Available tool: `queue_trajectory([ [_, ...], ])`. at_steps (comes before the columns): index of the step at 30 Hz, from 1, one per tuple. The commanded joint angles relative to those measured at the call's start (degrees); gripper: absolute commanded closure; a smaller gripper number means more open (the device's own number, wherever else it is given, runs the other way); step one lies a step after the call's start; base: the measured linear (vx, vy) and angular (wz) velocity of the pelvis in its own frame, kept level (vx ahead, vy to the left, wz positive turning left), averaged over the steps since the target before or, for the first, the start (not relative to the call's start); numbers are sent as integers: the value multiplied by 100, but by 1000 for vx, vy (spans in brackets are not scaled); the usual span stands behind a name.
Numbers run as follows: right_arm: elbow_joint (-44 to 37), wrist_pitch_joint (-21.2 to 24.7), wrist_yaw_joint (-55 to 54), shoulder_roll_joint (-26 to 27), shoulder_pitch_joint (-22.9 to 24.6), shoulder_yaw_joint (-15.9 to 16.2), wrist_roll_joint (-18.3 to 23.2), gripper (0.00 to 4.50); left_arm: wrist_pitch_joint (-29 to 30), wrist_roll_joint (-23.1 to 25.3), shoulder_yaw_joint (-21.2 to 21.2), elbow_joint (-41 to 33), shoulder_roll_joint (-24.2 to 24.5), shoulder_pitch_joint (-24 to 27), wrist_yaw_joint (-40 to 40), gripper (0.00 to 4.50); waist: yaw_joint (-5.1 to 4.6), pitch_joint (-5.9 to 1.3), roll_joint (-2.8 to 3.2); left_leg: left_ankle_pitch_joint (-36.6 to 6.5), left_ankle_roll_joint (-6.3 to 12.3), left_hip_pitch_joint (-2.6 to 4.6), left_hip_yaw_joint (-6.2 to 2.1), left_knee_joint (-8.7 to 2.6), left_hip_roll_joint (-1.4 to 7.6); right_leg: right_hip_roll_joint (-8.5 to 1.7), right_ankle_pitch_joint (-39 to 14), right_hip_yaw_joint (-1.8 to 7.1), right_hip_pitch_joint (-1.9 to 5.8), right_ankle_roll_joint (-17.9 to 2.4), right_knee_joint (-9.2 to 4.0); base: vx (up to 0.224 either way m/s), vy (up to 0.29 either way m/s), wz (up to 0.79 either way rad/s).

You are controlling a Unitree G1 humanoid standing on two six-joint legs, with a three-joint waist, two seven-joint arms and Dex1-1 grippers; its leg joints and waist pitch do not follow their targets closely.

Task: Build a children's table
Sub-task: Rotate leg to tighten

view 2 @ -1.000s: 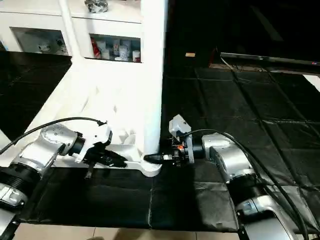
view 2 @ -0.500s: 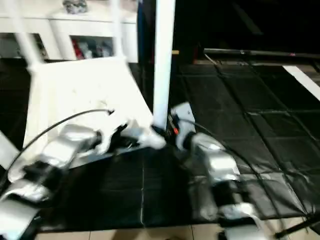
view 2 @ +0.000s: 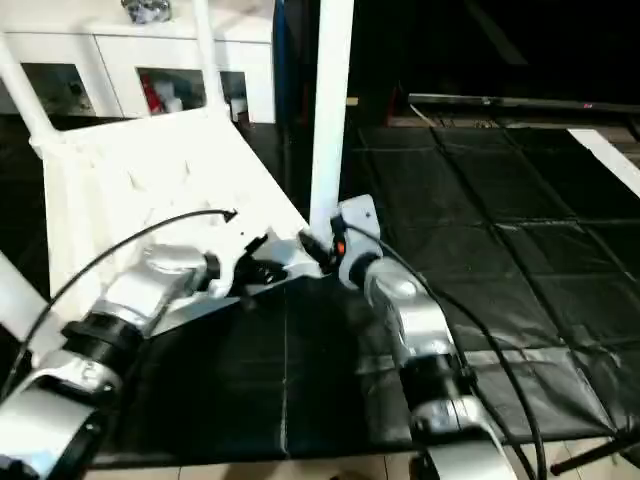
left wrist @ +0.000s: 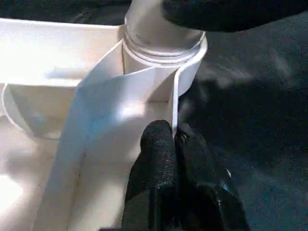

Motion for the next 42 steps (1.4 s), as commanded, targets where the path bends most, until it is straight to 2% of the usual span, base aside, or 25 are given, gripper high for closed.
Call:
queue_trajectory([
  [1, -157, 67, 543, -1, 101, 352, 175, 89, -356, -178, 62, -343, -27, -120, -172, 450, 43, -385, 52, -1189, 221, 0, 75, -342, -37, -237, -949, 214, 386, -1265, -398, 0, 0, 0],
  [3, -214, 45, 921, -244, 132, 354, 246, 61, -536, -200, -2, -363, 114, -70, -462, 450, 58, -384, 42, -1213, 218, -5, 74, -342, -42, -241, -1049, 215, 401, -1247, -408, 0, 0, 0],
  [4, -236, 38, 1060, -333, 141, 358, 269, 61, -585, -220, -19, -375, 163, -53, -582, 450, 80, -386, 53, -1217, 215, 6, 64, -345, -42, -243, -1084, 210, 407, -1226, -414, 0, 0, 0],
  [5, -271, 58, 1283, -476, 148, 351, 320, 44, -586, -252, -33, -391, 239, -34, -747, 450, 86, -384, 55, -1230, 206, 14, 74, -346, -26, -242, -1040, 218, 381, -1252, -402, 0, 0, 0],
  [7, -321, 70, 1654, -701, 141, 357, 394, 24, -685, -287, -67, -410, 356, -9, -1022, 450, 109, -383, 55, -1247, 194, 15, 73, -345, -32, -245, -1079, 215, 384, -1256, -403, 0, 0, 0],
  [9, -373, 124, 2290, -1034, 93, 368, 489, 12, -840, -307, -151, -435, 544, 26, -1498, 450, 121, -391, 47, -1250, 238, 21, 74, -342, -24, -238, -1035, 216, 395, -1264, -399, 0, 0, 0],
  [12, -366, 161, 2689, -1228, 35, 403, 528, 4, -889, -339, -221, -483, 659, 60, -1830, 450, 159, -391, 55, -1211, 259, 21, 76, -337, -14, -239, -895, 211, 386, -1351, -368, 0, 0, 0],
  [13, -421, 250, 2989, -1357, 7, 483, 579, 4, -883, -376, -283, -567, 739, 96, -2060, 450, 164, -389, 47, -1196, 253, 18, 79, -339, -10, -243, -882, 212, 389, -1363, -369, 0, 0, 0],
  [14, -461, 348, 3255, -1477, -19, 567, 627, 4, -882, -407, -334, -632, 806, 123, -2260, 450, 202, -387, 58, -1225, 242, 28, 80, -340, 1, -241, -948, 204, 393, -1378, -366, 0, 0, 0],
  [16, -470, 415, 3721, -1655, -83, 757, 648, 4, -884, -458, -453, -793, 929, 188, -2629, 450, 258, -383, 41, -1241, 249, 40, 93, -335, 13, -238, -1016, 205, 382, -1366, -365, 0, 0, 0],
  [17, -451, 388, 3931, -1709, -113, 854, 638, 4, -918, -455, -510, -843, 976, 210, -2771, 450, 285, -379, 54, -1262, 237, 48, 101, -336, 21, -244, -1050, 211, 359, -1367, -362, 0, 0, 0],
  [20, -448, 336, 4187, -1743, -145, 991, 637, 4, -965, -427, -590, -887, 1033, 229, -2925, 450, 319, -374, 57, -1299, 197, 48, 96, -341, 24, -253, -1163, 206, 353, -1346, -369, 0, 0, 0],
  [22, -430, 320, 4302, -1729, -166, 1058, 656, 4, -992, -418, -607, -883, 1048, 231, -2966, 450, 357, -376, 80, -1374, 141, 55, 94, -344, 23, -253, -1236, 210, 345, -1312, -381, 0, 0, 0],
  [23, -373, 297, 4354, -1707, -193, 1101, 638, 20, -1010, -411, -616, -878, 1056, 228, -2984, 450, 378, -381, 73, -1393, 115, 76, 97, -341, 28, -252, -1219, 212, 324, -1319, -381, 0, 0, 0],
  [24, -294, 289, 4371, -1655, -226, 1129, 622, 20, -1027, -406, -618, -865, 1055, 222, -2987, 450, 375, -380, 53, -1401, 112, 64, 96, -342, 27, -253, -1214, 210, 332, -1329, -377, 0, 0, 0],
  [25, -231, 283, 4418, -1631, -256, 1151, 619, 30, -1059, -395, -609, -839, 1051, 214, -3018, 450, 370, -377, 60, -1404, 93, 29, 81, -349, 22, -262, -1267, 203, 353, -1309, -368, 0, 0, 0],
  [27, -135, 286, 4477, -1588, -298, 1185, 605, 47, -1092, -378, -604, -822, 1051, 209, -3052, 450, 357, -378, 36, -1447, 73, 31, 79, -345, 16, -264, -1405, 200, 351, -1251, -382, 0, 0, 0],
  [31, -63, 315, 4565, -1548, -353, 1230, 588, 92, -1075, -380, -613, -884, 1081, 227, -3101, 450, 361, -385, 42, -1321, 72, 23, 76, -342, 13, -268, -1421, 204, 357, -1189, -379, 0, 0, 0],
  [33, -48, 332, 4611, -1551, -377, 1245, 598, 99, -1060, -384, -621, -921, 1095, 237, -3124, 450, 359, -391, 47, -1252, 84, 20, 77, -339, 18, -261, -1279, 205, 357, -1223, -363, 0, 0, 0],
  [40, 203, 334, 4922, -1616, -509, 1227, 671, 164, -1121, -375, -644, -882, 1109, 216, -3155, 450, 364, -404, 44, -1152, 129, 19, 88, -323, 20, -250, -972, 201, 358, -1354, -326, 0, 0, 0],
  [42, 214, 351, 4937, -1614, -504, 1211, 688, 184, -1134, -368, -634, -877, 1106, 230, -3144, 450, 365, -398, 36, -1190, 135, 16, 89, -322, 16, -257, -1068, 198, 364, -1339, -335, 0, 0, 0],
])
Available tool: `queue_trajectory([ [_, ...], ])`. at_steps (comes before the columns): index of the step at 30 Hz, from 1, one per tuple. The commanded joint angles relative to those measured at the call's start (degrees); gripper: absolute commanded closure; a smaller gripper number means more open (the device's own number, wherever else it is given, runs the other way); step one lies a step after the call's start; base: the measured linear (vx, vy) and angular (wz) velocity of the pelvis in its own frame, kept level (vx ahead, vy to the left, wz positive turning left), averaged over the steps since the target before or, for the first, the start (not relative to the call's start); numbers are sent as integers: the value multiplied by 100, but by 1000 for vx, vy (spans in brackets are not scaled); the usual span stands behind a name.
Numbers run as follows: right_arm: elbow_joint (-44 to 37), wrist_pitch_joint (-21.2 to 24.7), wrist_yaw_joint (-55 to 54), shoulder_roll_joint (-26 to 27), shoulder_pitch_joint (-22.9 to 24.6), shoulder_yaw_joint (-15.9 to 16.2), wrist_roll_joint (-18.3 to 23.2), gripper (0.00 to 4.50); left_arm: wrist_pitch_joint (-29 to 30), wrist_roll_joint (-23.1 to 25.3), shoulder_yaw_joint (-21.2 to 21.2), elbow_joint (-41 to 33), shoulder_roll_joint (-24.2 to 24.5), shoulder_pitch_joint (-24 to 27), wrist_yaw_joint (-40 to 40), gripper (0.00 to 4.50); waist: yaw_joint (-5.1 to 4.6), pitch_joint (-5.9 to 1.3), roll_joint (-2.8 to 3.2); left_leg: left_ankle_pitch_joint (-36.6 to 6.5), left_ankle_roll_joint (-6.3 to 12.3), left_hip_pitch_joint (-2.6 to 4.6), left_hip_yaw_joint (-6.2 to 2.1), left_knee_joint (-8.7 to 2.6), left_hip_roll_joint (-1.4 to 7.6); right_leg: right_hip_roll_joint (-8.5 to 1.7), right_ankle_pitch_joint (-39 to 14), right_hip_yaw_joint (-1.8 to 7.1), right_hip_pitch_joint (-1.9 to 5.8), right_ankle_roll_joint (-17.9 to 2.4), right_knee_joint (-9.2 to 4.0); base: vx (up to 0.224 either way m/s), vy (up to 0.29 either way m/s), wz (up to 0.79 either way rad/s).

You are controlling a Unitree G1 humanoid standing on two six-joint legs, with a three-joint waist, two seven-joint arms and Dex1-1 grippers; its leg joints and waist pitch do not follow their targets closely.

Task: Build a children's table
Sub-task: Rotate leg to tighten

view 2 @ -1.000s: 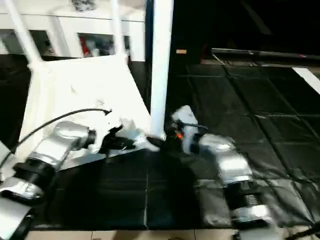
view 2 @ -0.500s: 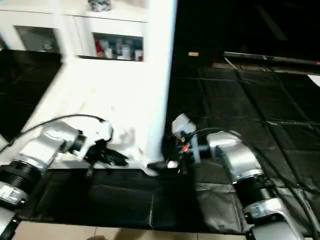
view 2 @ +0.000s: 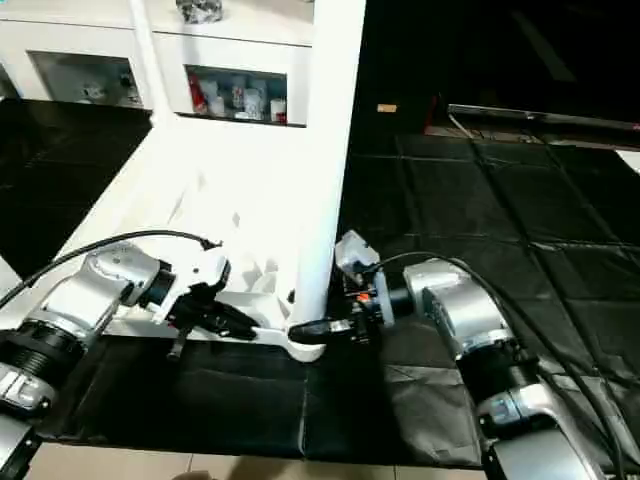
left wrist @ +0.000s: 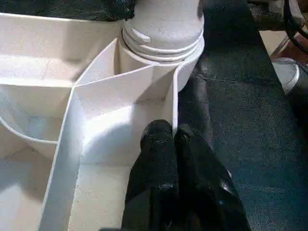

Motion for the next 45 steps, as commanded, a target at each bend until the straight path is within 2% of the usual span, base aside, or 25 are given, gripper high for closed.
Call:
queue_trajectory([
  [1, -13, 15, 145, -36, -25, 0, 62, 189, -115, -86, 14, -193, -61, -110, -85, 450, -44, -401, 36, -1186, 128, 38, 89, -369, 0, -251, -1117, 205, 353, -1318, -357, 0, 0, 0],
  [2, -21, 20, 142, -31, -14, 3, 69, 197, -104, -88, 27, -190, -71, -105, -57, 450, -44, -396, 16, -1189, 129, 35, 91, -372, 0, -250, -1153, 205, 352, -1301, -362, 0, 0, 0],
  [4, -44, 39, 132, -15, 12, 6, 87, 205, -67, -91, 57, -175, -98, -104, 20, 450, -41, -396, 36, -1205, 116, 40, 86, -373, 5, -255, -1237, 207, 347, -1272, -367, 0, 0, 0],
  [11, -298, 297, -62, 154, 176, -126, 292, 230, 181, -143, 195, -161, -216, -96, 340, 450, -34, -386, 34, -1245, 94, 46, 82, -382, 2, -254, -1428, 206, 342, -1182, -392, 0, 0, 0],
  [14, -438, 314, -647, 339, 327, -253, 230, 232, 500, -136, 360, -174, -440, -105, 906, 450, -47, -384, 29, -1263, 67, 46, 80, -381, -3, -256, -1481, 206, 333, -1170, -396, 0, 0, 0],
  [17, -469, 294, -1218, 509, 406, -304, 59, 234, 756, -125, 450, -209, -616, -120, 1299, 450, -74, -370, -2, -1318, 1, 40, 71, -391, -23, -260, -1807, 203, 335, -1020, -430, 0, 0, 0],
  [18, -470, 277, -1652, 670, 448, -349, -60, 235, 872, -101, 528, -204, -776, -149, 1649, 450, -97, -379, 3, -1318, -7, 29, 56, -395, -33, -263, -1921, 194, 348, -960, -439, 0, 0, 0],
  [19, -473, 269, -1930, 780, 476, -384, -139, 237, 956, -85, 582, -201, -884, -168, 1882, 450, -142, -359, -3, -1296, -50, 15, 62, -403, -34, -251, -1899, 200, 330, -928, -444, 0, 0, 0],
  [20, -480, 451, -2685, 1119, 515, -514, -263, 238, 1202, -66, 709, -190, -1178, -225, 2424, 450, -175, -368, -23, -1280, -75, -1, 53, -400, -42, -249, -1905, 193, 352, -913, -432, 0, 0, 0],
  [22, -424, 684, -3504, 1532, 486, -648, -373, 241, 1456, -18, 813, -152, -1490, -301, 2989, 450, -281, -374, -29, -1192, -130, -38, 40, -397, -71, -256, -2145, 171, 367, -783, -454, 0, 0, 0],
  [24, -328, 689, -4089, 1839, 413, -669, -540, 242, 1559, 74, 887, -83, -1716, -374, 3474, 450, -363, -375, -50, -1142, -82, -66, 39, -391, -90, -248, -2163, 170, 375, -731, -476, 0, 0, 0],
  [25, -312, 680, -4153, 1872, 402, -670, -561, 242, 1565, 88, 895, -73, -1739, -382, 3530, 450, -390, -375, -47, -1119, -76, -67, 41, -386, -96, -239, -2136, 172, 372, -725, -476, 0, 0, 0],
  [26, -148, 611, -4557, 2081, 304, -689, -671, 242, 1586, 170, 925, -19, -1874, -424, 3869, 450, -402, -389, -9, -1107, -24, -37, 49, -371, -106, -239, -2088, 180, 358, -735, -492, 0, 0, 0],
  [28, 30, 502, -4900, 2239, 199, -689, -783, 244, 1599, 228, 961, 41, -1985, -461, 4165, 450, -421, -388, -17, -1126, 35, -17, 60, -369, -101, -229, -2015, 183, 336, -789, -502, 0, 0, 0],
  [29, 339, 362, -5449, 2453, 13, -719, -941, 244, 1577, 336, 948, 115, -2094, -504, 4480, 450, -430, -379, -8, -1148, 45, -10, 66, -376, -109, -217, -2060, 180, 325, -796, -517, 0, 0, 0],
  [31, 522, 224, -5691, 2563, -109, -754, -985, 244, 1577, 363, 942, 135, -2142, -524, 4580, 450, -441, -378, -15, -1202, 13, -1, 61, -381, -107, -215, -2134, 178, 326, -776, -518, 0, 0, 0],
  [32, 579, 116, -5736, 2641, -167, -787, -1017, 183, 1622, 363, 981, 121, -2189, -534, 4614, 450, -439, -377, -14, -1214, 40, -2, 60, -386, -97, -221, -2065, 183, 326, -787, -519, 0, 0, 0],
  [34, 547, 79, -5732, 2666, -166, -793, -1052, 183, 1648, 376, 993, 75, -2196, -520, 4600, 450, -435, -386, -1, -1183, 83, 2, 61, -389, -85, -214, -1800, 191, 331, -857, -491, 0, 0, 0],
  [36, 461, 86, -5742, 2711, -136, -854, -1054, 163, 1679, 385, 981, 3, -2176, -496, 4557, 450, -437, -391, -14, -1092, 136, -10, 64, -391, -81, -209, -1439, 200, 354, -965, -455, 0, 0, 0],
  [38, 306, 99, -5622, 2662, -51, -914, -996, 134, 1646, 357, 952, -61, -2049, -447, 4349, 450, -431, -384, 4, -1082, 175, -4, 73, -389, -88, -215, -1377, 205, 360, -1021, -457, 0, 0, 0],
  [41, 42, -9, -5264, 2441, 151, -997, -841, 100, 1373, 280, 861, -112, -1745, -320, 3832, 450, -417, -394, 0, -1075, 210, -10, 66, -395, -88, -224, -1415, 206, 372, -972, -465, 0, 0, 0],
  [43, -70, -71, -5033, 2267, 267, -996, -772, 89, 1204, 256, 828, -111, -1590, -262, 3600, 450, -417, -390, 38, -1109, 206, 2, 70, -396, -78, -220, -1335, 210, 360, -1003, -459, 0, 0, 0],
  [45, -134, -145, -4857, 2112, 351, -978, -746, 70, 1154, 240, 813, -130, -1481, -219, 3413, 450, -417, -383, 36, -1184, 206, 15, 68, -405, -67, -216, -1332, 206, 357, -1070, -461, 0, 0, 0],
])
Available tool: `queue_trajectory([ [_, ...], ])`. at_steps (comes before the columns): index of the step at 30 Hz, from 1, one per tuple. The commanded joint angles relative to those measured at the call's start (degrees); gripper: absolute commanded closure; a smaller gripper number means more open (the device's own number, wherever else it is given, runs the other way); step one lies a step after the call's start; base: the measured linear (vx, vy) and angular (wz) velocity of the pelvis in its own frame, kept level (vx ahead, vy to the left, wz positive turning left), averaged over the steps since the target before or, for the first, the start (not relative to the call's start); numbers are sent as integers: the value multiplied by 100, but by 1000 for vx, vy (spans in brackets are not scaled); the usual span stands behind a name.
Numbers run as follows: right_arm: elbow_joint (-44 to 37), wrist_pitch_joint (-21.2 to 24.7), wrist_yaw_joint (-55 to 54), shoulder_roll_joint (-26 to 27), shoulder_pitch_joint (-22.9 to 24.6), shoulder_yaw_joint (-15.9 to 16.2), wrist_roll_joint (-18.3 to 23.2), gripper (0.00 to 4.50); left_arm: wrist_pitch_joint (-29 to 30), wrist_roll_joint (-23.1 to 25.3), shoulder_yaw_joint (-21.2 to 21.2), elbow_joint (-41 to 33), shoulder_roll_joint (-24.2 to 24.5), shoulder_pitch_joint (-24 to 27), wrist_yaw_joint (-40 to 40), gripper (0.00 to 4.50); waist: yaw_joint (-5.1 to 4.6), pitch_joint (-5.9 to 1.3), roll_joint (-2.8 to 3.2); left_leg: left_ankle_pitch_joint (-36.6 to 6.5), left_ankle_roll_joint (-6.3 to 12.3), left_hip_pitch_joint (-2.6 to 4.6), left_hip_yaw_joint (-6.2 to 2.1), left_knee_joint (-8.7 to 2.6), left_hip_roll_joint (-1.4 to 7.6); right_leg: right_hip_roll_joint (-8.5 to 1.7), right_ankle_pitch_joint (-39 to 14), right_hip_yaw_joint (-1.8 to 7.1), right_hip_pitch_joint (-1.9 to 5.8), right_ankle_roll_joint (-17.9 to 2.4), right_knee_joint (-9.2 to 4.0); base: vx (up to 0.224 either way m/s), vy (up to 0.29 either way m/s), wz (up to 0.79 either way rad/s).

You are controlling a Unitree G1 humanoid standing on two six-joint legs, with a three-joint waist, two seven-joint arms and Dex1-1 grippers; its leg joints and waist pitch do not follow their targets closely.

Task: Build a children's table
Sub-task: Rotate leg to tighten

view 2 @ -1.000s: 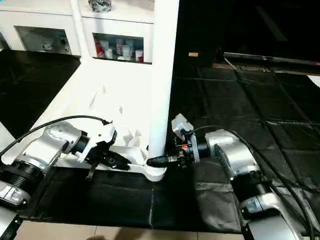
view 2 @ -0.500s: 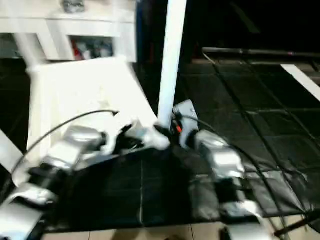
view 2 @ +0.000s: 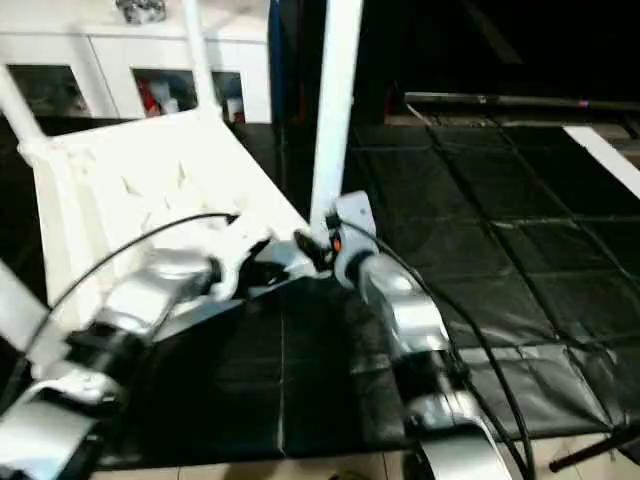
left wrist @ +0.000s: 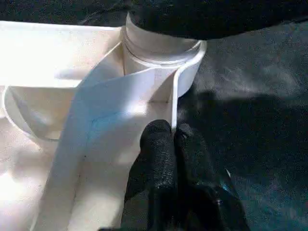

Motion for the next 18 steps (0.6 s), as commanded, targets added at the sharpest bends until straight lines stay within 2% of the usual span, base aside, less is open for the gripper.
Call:
queue_trajectory([
  [1, -156, -24, 662, -36, 184, 473, 204, 70, -359, -209, 2, -339, 15, -68, -267, 450, 39, -380, 33, -1207, 217, -21, 72, -332, -52, -229, -1358, 204, 370, -1073, -444, 0, 0, 0],
  [2, -185, -67, 796, -138, 232, 480, 222, 59, -450, -202, -17, -335, 88, -46, -385, 450, 62, -373, 38, -1273, 216, -14, 69, -338, -49, -231, -1457, 199, 372, -1044, -466, 0, 0, 0],
  [3, -246, -77, 1027, -303, 297, 436, 295, 49, -528, -226, -52, -350, 225, 4, -644, 450, 70, -366, 83, -1303, 198, -27, 56, -345, -50, -243, -1478, 202, 377, -1055, -453, 0, 0, 0],
  [6, -507, -82, 2207, -950, 481, 411, 605, 26, -1076, -366, -217, -374, 698, 183, -1746, 450, 94, -380, 63, -1360, 238, -15, 59, -340, -46, -239, -1421, 206, 389, -1087, -455, 0, 0, 0],
  [7, -507, -82, 2207, -950, 481, 411, 605, 26, -1076, -366, -217, -374, 698, 183, -1746, 450, 106, -379, 51, -1360, 273, -14, 60, -337, -42, -237, -1385, 206, 393, -1102, -455, 0, 0, 0],
  [8, -598, -73, 2678, -1218, 540, 537, 623, 7, -1149, -362, -286, -366, 820, 200, -1997, 450, 124, -381, 66, -1278, 288, -10, 63, -335, -25, -240, -1204, 213, 379, -1173, -421, 0, 0, 0],
  [9, -600, -74, 2718, -1240, 543, 544, 620, 7, -1161, -363, -292, -361, 831, 200, -2023, 450, 143, -380, 67, -1244, 302, 1, 76, -325, -20, -233, -1065, 215, 371, -1247, -408, 0, 0, 0],
  [10, -600, -82, 2875, -1325, 548, 566, 614, 7, -1206, -364, -315, -341, 875, 198, -2125, 450, 157, -380, 39, -1226, 305, 8, 87, -324, -18, -241, -1034, 219, 365, -1279, -409, 0, 0, 0],
  [14, -381, -284, 3726, -1670, 414, 612, 668, 7, -1451, -425, -431, -228, 1115, 157, -2770, 450, 236, -369, 68, -1371, 239, 32, 80, -336, 0, -253, -1305, 206, 357, -1276, -408, 0, 0, 0],
  [18, 44, -432, 4514, -1880, 148, 745, 850, 7, -1679, -445, -632, -209, 1265, 122, -3380, 450, 325, -380, 50, -1319, 243, 30, 94, -320, 9, -259, -1224, 203, 354, -1331, -376, 0, 0, 0],
])
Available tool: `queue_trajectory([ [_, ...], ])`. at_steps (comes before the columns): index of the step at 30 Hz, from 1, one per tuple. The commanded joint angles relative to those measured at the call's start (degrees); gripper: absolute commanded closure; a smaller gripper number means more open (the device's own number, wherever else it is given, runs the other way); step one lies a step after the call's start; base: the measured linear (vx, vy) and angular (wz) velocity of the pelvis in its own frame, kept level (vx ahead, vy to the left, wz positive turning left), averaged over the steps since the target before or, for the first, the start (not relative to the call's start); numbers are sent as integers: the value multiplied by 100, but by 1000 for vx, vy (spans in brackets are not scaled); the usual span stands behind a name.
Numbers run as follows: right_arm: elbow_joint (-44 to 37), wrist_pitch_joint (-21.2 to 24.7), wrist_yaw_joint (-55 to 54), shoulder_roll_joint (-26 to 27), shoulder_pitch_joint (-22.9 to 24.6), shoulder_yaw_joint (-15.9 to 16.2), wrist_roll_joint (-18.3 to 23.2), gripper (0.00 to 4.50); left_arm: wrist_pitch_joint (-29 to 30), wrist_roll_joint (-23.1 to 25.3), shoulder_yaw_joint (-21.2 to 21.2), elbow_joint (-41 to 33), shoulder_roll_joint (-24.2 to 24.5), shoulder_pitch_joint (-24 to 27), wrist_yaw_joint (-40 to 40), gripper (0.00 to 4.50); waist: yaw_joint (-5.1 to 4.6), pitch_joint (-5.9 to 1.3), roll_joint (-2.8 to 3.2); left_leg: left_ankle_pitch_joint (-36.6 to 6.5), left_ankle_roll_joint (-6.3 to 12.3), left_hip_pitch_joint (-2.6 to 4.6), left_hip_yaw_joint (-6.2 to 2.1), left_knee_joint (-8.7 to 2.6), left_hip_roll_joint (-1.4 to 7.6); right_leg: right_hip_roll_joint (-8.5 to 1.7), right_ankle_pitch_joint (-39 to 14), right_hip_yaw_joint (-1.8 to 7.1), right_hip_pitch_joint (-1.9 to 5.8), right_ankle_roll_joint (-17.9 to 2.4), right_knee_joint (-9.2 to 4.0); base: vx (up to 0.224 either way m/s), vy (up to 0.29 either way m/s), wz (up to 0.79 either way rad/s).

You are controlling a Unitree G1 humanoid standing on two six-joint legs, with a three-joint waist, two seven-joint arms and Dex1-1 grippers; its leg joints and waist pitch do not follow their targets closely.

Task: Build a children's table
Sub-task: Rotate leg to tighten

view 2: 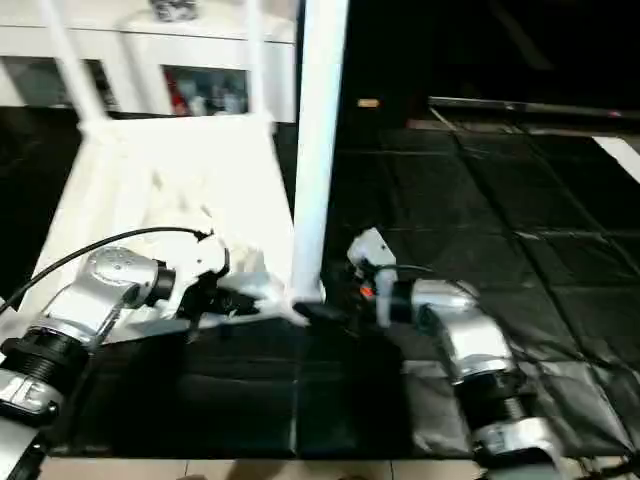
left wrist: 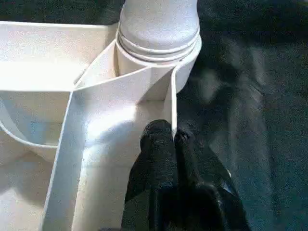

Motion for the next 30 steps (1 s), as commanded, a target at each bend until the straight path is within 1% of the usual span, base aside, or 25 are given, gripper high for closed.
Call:
queue_trajectory([
  [1, 153, -115, 361, -90, -151, 72, 112, 7, -229, -183, -228, -156, -45, -161, -555, 450, -3, -387, 34, -1322, 234, 21, 100, -341, 1, -251, -1287, 211, 347, -1319, -384, 0, 0, 0],
  [2, 338, -183, 536, -108, -253, 113, 105, 7, -275, -183, -315, -192, -9, -157, -723, 450, 7, -385, 36, -1302, 227, 22, 97, -345, 4, -254, -1290, 213, 345, -1315, -384, 0, 0, 0],
  [3, 425, -219, 610, -109, -302, 125, 81, 33, -318, -157, -346, -199, 0, -158, -773, 450, 17, -391, 30, -1269, 219, 17, 95, -343, 7, -256, -1279, 209, 346, -1323, -374, 0, 0, 0],
  [4, 503, -232, 695, -111, -351, 138, 67, 33, -360, -135, -378, -203, 0, -161, -815, 450, 28, -390, 34, -1279, 218, 27, 98, -343, 8, -253, -1288, 208, 337, -1319, -378, 0, 0, 0],
  [6, 590, -242, 802, -114, -410, 152, 58, 44, -391, -107, -417, -203, -6, -166, -853, 450, 60, -393, 7, -1265, 215, 26, 99, -340, 17, -254, -1257, 208, 338, -1335, -367, 0, 0, 0],
  [7, 630, -252, 843, -111, -435, 151, 51, 53, -416, -89, -434, -197, -9, -171, -865, 450, 71, -393, 15, -1289, 207, 25, 95, -341, 13, -256, -1302, 206, 341, -1328, -364, 0, 0, 0],
  [8, 693, -276, 946, -104, -481, 170, 45, 69, -460, -53, -462, -180, -21, -180, -875, 450, 73, -393, 1, -1291, 204, 25, 95, -342, 16, -260, -1329, 206, 339, -1316, -367, 0, 0, 0],
  [9, 693, -276, 947, -104, -481, 170, 45, 78, -460, -53, -462, -180, -21, -180, -875, 450, 78, -389, 9, -1328, 193, 25, 94, -341, 16, -261, -1387, 208, 335, -1301, -373, 0, 0, 0],
  [10, 708, -274, 999, -96, -498, 188, 51, 83, -481, -37, -468, -168, -32, -185, -863, 450, 73, -388, 4, -1322, 181, 13, 86, -346, 16, -264, -1420, 204, 345, -1274, -368, 0, 0, 0],
  [12, 759, -298, 1142, -87, -532, 248, 74, 88, -523, -16, -462, -123, -56, -202, -872, 450, 74, -388, -7, -1316, 182, 12, 85, -342, 15, -272, -1502, 203, 343, -1234, -376, 0, 0, 0],
  [14, 779, -296, 1215, -67, -547, 291, 81, 118, -560, 0, -463, -85, -67, -219, -878, 450, 78, -389, -4, -1293, 184, 19, 90, -340, 14, -264, -1505, 206, 334, -1224, -382, 0, 0, 0],
  [15, 835, -300, 1298, -57, -574, 308, 80, 124, -591, -4, -471, -54, -66, -233, -895, 450, 78, -396, -9, -1259, 195, 8, 89, -336, 9, -264, -1482, 204, 345, -1224, -372, 0, 0, 0],
  [16, 835, -300, 1298, -57, -574, 308, 80, 127, -591, -4, -471, -54, -66, -233, -895, 450, 84, -399, 3, -1249, 198, 10, 88, -335, 10, -267, -1466, 204, 342, -1231, -373, 0, 0, 0],
  [18, 988, -336, 1453, -45, -622, 347, 63, 150, -659, 11, -495, 31, -63, -275, -920, 450, 82, -405, 12, -1242, 208, 16, 91, -329, 11, -255, -1363, 197, 333, -1285, -365, 0, 0, 0],
  [19, 1003, -342, 1468, -46, -623, 352, 60, 150, -665, 15, -499, 42, -63, -280, -923, 450, 80, -407, 8, -1234, 207, 14, 92, -329, 11, -253, -1330, 198, 336, -1296, -360, 0, 0, 0],
  [20, 1038, -350, 1506, -47, -630, 361, 56, 168, -678, 14, -509, 62, -61, -289, -923, 450, 86, -407, 9, -1222, 207, 11, 92, -327, 14, -256, -1277, 201, 341, -1308, -354, 0, 0, 0],
  [21, 1041, -349, 1515, -49, -630, 363, 56, 179, -681, 14, -510, 66, -60, -290, -923, 450, 87, -405, 9, -1241, 216, 14, 93, -326, 14, -257, -1281, 201, 336, -1321, -356, 0, 0, 0],
  [22, 1050, -344, 1546, -55, -630, 373, 57, 179, -691, 15, -517, 80, -60, -295, -919, 450, 88, -403, 20, -1256, 215, 13, 92, -327, 13, -258, -1302, 199, 337, -1324, -357, 0, 0, 0],
  [23, 1072, -340, 1591, -58, -635, 375, 50, 189, -707, 25, -519, 106, -64, -305, -915, 450, 91, -405, 10, -1252, 214, 13, 92, -327, 16, -260, -1303, 199, 339, -1324, -357, 0, 0, 0],
  [26, 1104, -332, 1651, -50, -640, 373, 46, 220, -734, 69, -500, 179, -94, -323, -856, 450, 98, -404, 5, -1254, 201, 15, 91, -330, 18, -265, -1359, 199, 342, -1302, -361, 0, 0, 0],
  [28, 1075, -292, 1659, -29, -620, 366, 71, 225, -699, 82, -459, 211, -136, -325, -752, 450, 100, -401, 5, -1270, 199, 18, 93, -330, 19, -267, -1399, 202, 338, -1296, -369, 0, 0, 0],
  [30, 1056, -223, 1670, 1, -603, 345, 121, 239, -663, 103, -426, 271, -185, -343, -614, 450, 95, -395, 6, -1328, 183, 18, 87, -335, 18, -266, -1497, 197, 338, -1273, -377, 0, 0, 0],
])
